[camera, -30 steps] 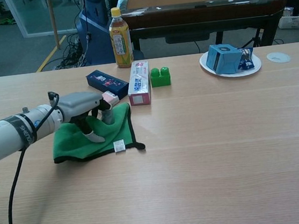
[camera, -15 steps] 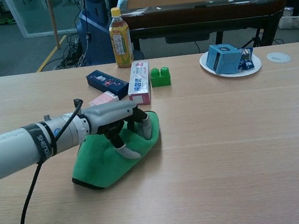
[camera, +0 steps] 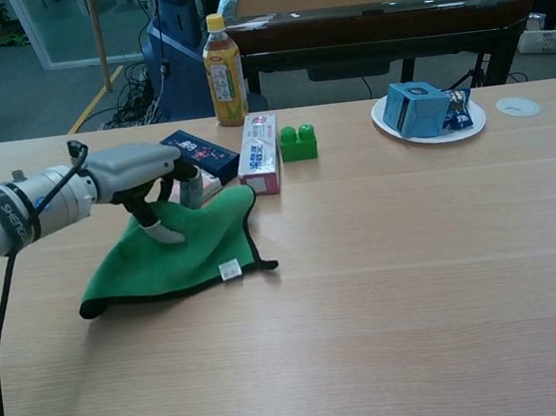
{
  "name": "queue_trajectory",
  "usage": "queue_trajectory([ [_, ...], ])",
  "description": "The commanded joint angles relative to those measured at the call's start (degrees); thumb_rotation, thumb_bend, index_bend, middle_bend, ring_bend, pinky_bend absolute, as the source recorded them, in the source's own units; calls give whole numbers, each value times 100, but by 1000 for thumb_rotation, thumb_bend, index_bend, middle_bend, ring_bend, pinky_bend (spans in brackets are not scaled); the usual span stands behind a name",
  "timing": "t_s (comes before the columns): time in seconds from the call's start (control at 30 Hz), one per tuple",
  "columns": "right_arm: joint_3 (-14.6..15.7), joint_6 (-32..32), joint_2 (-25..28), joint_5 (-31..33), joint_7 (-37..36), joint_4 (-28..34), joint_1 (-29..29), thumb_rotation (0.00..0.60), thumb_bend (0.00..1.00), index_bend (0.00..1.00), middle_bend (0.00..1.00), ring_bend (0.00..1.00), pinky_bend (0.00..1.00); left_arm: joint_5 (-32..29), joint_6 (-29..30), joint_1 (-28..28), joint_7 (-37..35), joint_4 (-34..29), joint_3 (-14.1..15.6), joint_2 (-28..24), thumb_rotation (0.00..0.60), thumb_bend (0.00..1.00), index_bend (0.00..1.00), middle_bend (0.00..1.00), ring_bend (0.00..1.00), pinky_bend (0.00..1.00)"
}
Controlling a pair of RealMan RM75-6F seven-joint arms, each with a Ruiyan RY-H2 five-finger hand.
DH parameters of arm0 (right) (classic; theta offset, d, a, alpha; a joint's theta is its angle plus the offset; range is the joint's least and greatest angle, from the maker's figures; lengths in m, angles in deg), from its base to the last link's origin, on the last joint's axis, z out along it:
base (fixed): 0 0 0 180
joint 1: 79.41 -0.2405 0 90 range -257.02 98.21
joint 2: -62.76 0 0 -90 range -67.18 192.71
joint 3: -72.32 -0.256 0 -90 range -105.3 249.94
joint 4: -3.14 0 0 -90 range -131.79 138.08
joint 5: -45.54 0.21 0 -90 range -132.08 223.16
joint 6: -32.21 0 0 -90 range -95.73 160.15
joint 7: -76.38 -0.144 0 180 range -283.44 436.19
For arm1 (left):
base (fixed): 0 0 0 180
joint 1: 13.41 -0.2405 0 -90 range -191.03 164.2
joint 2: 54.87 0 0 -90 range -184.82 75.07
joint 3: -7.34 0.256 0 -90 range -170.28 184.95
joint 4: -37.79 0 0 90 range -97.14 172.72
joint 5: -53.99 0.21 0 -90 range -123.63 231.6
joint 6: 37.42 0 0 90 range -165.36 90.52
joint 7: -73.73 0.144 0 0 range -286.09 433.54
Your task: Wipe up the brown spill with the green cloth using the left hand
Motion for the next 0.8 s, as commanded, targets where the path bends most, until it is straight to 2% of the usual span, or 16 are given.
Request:
queue_trajectory([
  [0.03,-3,-9,-11,-6,-3,-8,-11,600,177,76,202,42,91,-170,18,-107,205,127,-21,-125,600,172,467,480,551,722],
  [0.37,1,14,-5,-20,-2,1,-11,600,177,76,202,42,91,-672,-9,-259,605,498,-191,-248,600,171,465,477,548,720],
  [0.8,14,36,1,2,-8,-10,14,600,177,76,202,42,91,-1003,115,-261,1352,976,-331,-48,600,172,460,469,538,707],
])
